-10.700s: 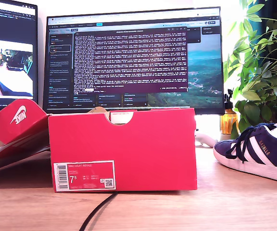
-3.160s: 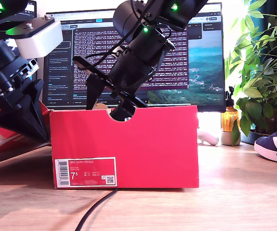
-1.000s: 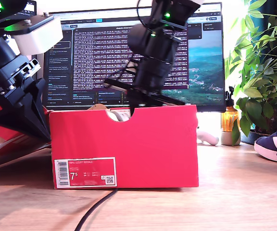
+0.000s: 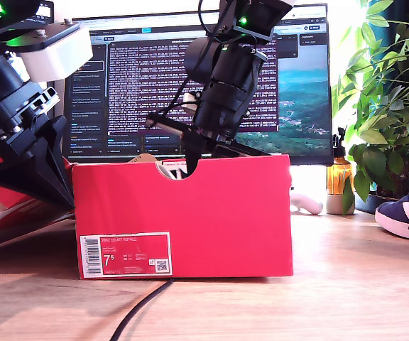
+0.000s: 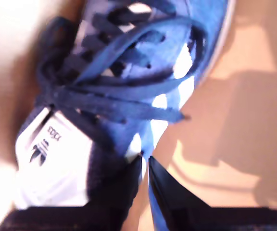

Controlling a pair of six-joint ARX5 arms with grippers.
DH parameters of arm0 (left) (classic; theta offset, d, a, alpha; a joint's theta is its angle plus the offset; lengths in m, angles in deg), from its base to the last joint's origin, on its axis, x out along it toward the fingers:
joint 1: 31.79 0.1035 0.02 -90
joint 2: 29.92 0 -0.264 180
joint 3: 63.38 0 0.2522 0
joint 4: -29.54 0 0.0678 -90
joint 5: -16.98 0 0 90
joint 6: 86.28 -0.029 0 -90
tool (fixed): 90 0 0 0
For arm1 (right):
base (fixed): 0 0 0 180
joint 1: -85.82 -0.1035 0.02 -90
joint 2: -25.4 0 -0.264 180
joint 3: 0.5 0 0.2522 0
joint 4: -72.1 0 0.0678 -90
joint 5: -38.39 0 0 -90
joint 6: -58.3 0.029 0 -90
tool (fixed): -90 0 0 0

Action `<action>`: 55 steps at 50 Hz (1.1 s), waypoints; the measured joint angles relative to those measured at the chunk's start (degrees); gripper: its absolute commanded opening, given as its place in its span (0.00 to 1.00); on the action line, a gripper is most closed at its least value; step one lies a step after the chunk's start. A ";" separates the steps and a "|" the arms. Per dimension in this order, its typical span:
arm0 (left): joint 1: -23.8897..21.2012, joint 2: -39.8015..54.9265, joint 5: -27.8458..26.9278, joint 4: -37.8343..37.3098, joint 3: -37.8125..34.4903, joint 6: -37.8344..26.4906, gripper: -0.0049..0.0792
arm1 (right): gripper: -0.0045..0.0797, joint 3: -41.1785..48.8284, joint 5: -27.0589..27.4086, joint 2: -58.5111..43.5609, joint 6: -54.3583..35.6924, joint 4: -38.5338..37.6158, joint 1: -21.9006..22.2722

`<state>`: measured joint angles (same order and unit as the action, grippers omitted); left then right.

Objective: Pack the blue shoes by picking the first shoe and placing it inside the red shoebox, left side, then picking and rotating the second shoe and placing it in the shoebox

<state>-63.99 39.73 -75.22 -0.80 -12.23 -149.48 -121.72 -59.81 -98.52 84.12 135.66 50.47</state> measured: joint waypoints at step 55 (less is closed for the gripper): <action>0.00 0.00 -0.20 -0.04 0.00 0.00 0.04 | 0.36 0.00 9.07 3.17 2.29 7.91 2.49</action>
<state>-63.99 39.73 -75.42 -0.84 -12.23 -149.48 -121.72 -50.74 -95.35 86.42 143.58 52.96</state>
